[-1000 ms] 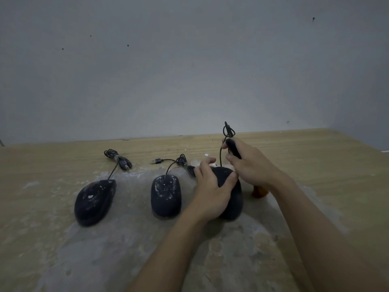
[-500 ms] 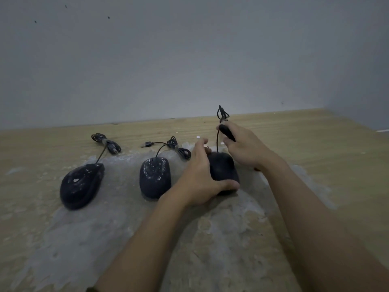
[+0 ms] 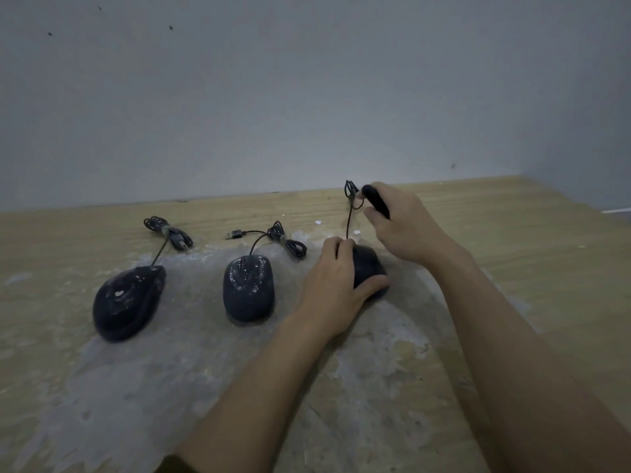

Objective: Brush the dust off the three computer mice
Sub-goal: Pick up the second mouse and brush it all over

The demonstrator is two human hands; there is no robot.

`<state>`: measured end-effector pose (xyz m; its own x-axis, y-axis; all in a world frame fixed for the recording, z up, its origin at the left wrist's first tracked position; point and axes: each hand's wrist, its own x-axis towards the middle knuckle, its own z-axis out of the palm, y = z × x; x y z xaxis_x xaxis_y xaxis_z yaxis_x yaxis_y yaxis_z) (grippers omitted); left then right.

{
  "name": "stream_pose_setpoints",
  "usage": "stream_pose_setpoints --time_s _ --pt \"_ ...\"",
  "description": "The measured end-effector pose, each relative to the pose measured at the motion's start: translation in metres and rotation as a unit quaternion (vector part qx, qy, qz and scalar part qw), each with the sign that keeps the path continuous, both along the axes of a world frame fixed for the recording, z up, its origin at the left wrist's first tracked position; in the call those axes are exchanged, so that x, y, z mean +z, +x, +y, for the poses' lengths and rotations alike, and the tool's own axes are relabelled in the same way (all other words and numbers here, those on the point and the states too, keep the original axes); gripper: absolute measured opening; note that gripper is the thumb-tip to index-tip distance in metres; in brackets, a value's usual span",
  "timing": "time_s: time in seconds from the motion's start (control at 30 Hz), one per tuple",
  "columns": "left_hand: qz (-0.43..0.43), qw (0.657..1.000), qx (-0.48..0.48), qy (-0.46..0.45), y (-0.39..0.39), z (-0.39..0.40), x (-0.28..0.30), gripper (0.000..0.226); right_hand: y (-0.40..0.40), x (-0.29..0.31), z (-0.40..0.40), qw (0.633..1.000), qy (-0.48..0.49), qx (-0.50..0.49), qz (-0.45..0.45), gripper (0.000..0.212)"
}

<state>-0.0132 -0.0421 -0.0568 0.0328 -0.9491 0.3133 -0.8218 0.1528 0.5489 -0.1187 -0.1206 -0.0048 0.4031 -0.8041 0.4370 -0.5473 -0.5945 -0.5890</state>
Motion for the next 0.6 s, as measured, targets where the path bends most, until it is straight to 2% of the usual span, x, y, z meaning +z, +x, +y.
stream_pose_setpoints --time_s 0.17,0.33,0.43,0.5,0.53,0.6 --pt "0.019 1.000 0.004 0.006 0.009 0.008 0.019 0.069 0.002 0.020 0.007 0.994 -0.107 -0.034 0.000 0.018" --pt "0.045 0.994 0.055 -0.086 0.040 0.034 0.040 0.055 0.022 0.029 0.027 0.987 -0.136 -0.034 -0.073 0.017" --pt "0.032 0.989 0.092 -0.107 0.070 0.056 0.040 0.049 0.037 0.023 0.043 0.992 -0.117 -0.005 -0.049 0.017" --pt "0.039 0.987 0.125 -0.092 0.091 0.069 0.035 0.054 0.047 0.017 0.053 0.993 -0.103 0.010 -0.051 0.017" --pt "0.044 0.986 0.145 -0.071 0.099 0.074 0.031 0.061 0.052 0.012 0.056 0.993 -0.087 0.005 -0.080 0.015" --pt "0.053 0.982 0.182 -0.020 0.107 0.081 0.022 0.080 0.062 0.003 0.062 0.979 0.000 -0.017 -0.201 0.010"
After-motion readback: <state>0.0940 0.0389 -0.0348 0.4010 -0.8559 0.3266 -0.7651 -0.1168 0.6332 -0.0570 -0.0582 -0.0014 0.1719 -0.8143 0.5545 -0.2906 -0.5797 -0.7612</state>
